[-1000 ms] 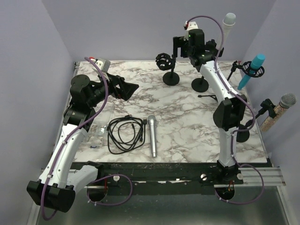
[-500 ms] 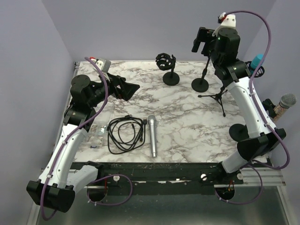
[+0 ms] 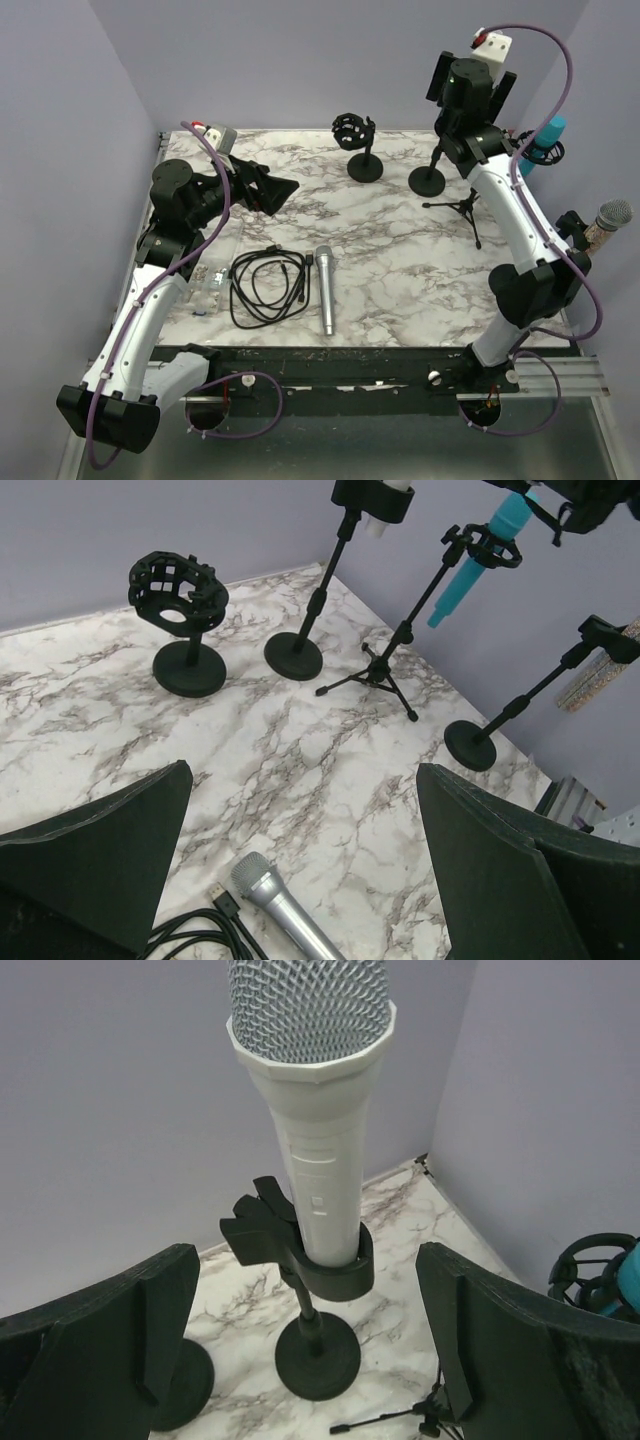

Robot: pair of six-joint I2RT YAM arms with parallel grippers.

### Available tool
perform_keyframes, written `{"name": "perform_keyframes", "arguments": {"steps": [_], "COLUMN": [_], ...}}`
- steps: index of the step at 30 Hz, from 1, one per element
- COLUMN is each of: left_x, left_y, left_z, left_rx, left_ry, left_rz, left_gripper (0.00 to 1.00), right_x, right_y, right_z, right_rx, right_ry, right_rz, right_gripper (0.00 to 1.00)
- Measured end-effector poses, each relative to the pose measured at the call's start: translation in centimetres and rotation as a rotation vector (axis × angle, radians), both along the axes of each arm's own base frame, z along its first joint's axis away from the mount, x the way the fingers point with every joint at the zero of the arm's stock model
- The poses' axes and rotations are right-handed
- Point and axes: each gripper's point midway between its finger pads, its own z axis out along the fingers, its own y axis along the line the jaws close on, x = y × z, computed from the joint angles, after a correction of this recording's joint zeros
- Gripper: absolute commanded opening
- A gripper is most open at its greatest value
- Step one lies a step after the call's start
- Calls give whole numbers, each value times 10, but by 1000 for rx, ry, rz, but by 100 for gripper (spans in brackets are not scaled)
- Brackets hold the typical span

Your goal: Remove the microphone from the stand

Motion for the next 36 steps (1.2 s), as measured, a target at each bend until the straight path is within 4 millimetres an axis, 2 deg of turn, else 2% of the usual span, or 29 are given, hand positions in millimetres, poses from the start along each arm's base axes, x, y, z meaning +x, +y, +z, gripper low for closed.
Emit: {"name": "perform_keyframes", "arguments": {"steps": [8,13,27,31,36], "left_x": [-1,-1,3,3,2], "left_y": [-1,-1,-2,-3,-5], "left_z": [0,0,-5,-6,-7], "left_rx": [0,1,4,6,6], "left_ry": [1,1,16,21,22], "left_rz": [-4,-5,-5,-5,-13], "left_gripper": [98,99,99,99,99], "right_x": [37,47,59,60,61], "right_y": [-2,-10,-23,-22,-21], "right_z": [-28,-28,-39,-46,-55], "right_rx": [-63,-90,-109,-115,-114], "right_ry": [10,-11,-22,-9,0], "right_rz": [-78,-108,-133,-126,-115], "right_gripper": [94,91,66,53,41]}}
